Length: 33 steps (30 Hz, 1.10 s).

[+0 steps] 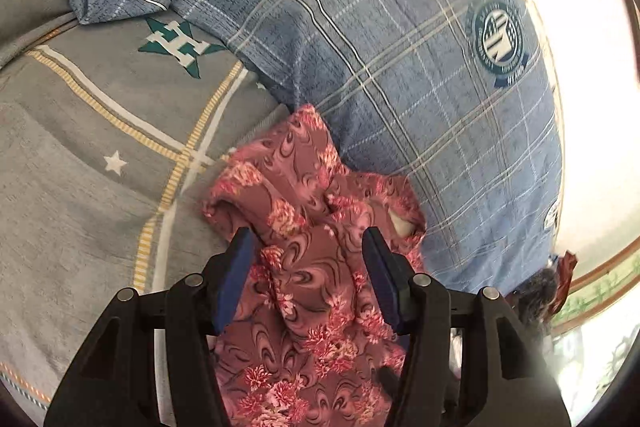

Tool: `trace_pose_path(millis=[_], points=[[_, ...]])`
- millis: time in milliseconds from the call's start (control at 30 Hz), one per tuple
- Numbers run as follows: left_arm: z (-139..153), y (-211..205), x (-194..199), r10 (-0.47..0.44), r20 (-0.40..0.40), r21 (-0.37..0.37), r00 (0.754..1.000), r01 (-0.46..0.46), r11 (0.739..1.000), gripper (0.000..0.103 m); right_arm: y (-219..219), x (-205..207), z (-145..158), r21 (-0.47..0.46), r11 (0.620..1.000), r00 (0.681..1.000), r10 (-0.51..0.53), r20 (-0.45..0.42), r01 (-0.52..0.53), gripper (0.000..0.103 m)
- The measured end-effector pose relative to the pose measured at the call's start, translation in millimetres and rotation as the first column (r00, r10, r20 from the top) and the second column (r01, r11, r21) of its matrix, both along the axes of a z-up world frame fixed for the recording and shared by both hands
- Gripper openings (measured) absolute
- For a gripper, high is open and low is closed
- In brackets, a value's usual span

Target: Fold small clothes

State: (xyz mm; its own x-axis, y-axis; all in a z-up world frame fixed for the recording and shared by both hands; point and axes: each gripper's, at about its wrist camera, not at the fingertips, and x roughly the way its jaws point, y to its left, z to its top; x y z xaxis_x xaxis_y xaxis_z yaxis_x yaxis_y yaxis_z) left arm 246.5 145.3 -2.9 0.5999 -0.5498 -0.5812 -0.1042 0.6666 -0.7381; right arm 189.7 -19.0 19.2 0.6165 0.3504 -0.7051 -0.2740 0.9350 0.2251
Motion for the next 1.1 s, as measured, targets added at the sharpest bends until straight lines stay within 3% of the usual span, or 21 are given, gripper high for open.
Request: trace_pose_path(millis=[67,167,200,233,267,333,433,533,600,633,667,733,767,800,833,900,967,1000,1100], points=[[-0.4,8.2,-1.2,0.024,0.004,-0.005,1.000,-0.024,1.000,0.055,9.7,18.0,-18.9,0.036,0.999,0.991,-0.013,-0.135,0.018,0.068],[-2.4,16.2,0.5,0.042,-0.005,-0.027,0.999,-0.042,0.999,0.055,7.8,34.1,-36.2,0.200,0.977,0.977,-0.026,-0.212,0.069,0.067],[-3.1,16.9,1.8,0.041,-0.008,-0.035,0.999,-0.042,0.999,0.055,6.9,40.3,-41.1,0.247,0.964,0.970,-0.036,-0.239,0.096,0.057],[-3.9,16.6,2.4,0.040,-0.010,-0.038,0.999,-0.040,0.998,0.055,5.6,45.7,-45.2,0.303,0.946,0.965,-0.034,-0.261,0.115,0.026],[-3.8,15.9,2.8,0.035,-0.010,-0.039,0.999,-0.036,0.999,0.055,2.7,51.3,-49.5,0.376,0.919,0.958,-0.010,-0.287,0.122,0.005],[-3.8,11.0,4.6,0.015,-0.007,-0.029,1.000,-0.015,0.999,0.055,-5.6,49.6,-44.5,0.442,0.886,0.963,-0.019,-0.270,0.141,0.007],[-5.5,2.0,5.5,-0.017,-0.010,-0.024,1.000,0.016,1.000,0.062,-50.3,32.9,-23.8,0.616,0.768,0.979,-0.071,-0.189,0.175,0.006],[-7.4,-14.8,5.8,-0.071,-0.016,-0.021,0.997,0.070,0.997,0.066,-113.2,15.8,-18.5,0.710,0.647,0.959,-0.220,-0.177,0.280,0.006],[-9.0,-28.7,6.6,-0.125,-0.024,-0.005,0.992,0.125,0.992,0.066,-163.3,3.7,-30.7,0.702,0.578,0.904,-0.350,-0.246,0.415,0.008],[-10.3,-34.6,7.0,-0.147,-0.028,-0.001,0.989,0.147,0.989,0.066,-184.5,-2.9,-40.2,0.685,0.538,0.864,-0.404,-0.301,0.491,0.012],[-13.4,-41.8,8.0,-0.176,-0.040,0.000,0.984,0.176,0.984,0.066,-209.0,-14.7,-50.9,0.634,0.492,0.793,-0.483,-0.370,0.596,0.014],[-19.3,-49.5,9.7,-0.201,-0.063,0.002,0.978,0.201,0.980,0.066,-233.3,-33.8,-58.7,0.602,0.442,0.732,-0.545,-0.409,0.665,0.023],[-21.8,-52.4,10.5,-0.205,-0.073,0.008,0.976,0.206,0.978,0.066,-239.0,-41.4,-58.3,0.609,0.434,0.729,-0.556,-0.399,0.664,0.028],[-24.1,-54.7,11.3,-0.205,-0.083,0.017,0.975,0.207,0.978,0.066,-240.5,-46.6,-56.2,0.604,0.441,0.726,-0.573,-0.380,0.664,0.041],[-26.0,-56.4,11.7,-0.204,-0.090,0.024,0.975,0.207,0.978,0.066,-239.7,-49.0,-51.0,0.573,0.472,0.722,-0.595,-0.353,0.670,0.056],[-29.6,-59.0,12.1,-0.208,-0.101,0.037,0.973,0.212,0.977,0.066,-237.0,-44.0,-42.0,0.512,0.546,0.732,-0.613,-0.295,0.663,0.065],[-30.1,-60.1,11.1,-0.210,-0.097,0.048,0.973,0.215,0.975,0.066,-229.7,-31.6,-35.8,0.431,0.616,0.742,-0.627,-0.237,0.659,0.067],[-29.1,-60.7,11.0,-0.210,-0.094,0.053,0.973,0.215,0.975,0.066,-229.6,-21.6,-38.0,0.400,0.633,0.741,-0.631,-0.230,0.663,0.067],[-28.4,-61.3,10.4,-0.211,-0.089,0.061,0.973,0.217,0.974,0.066,-239.4,-5.9,-52.5,0.304,0.643,0.710,-0.657,-0.253,0.703,0.067]])
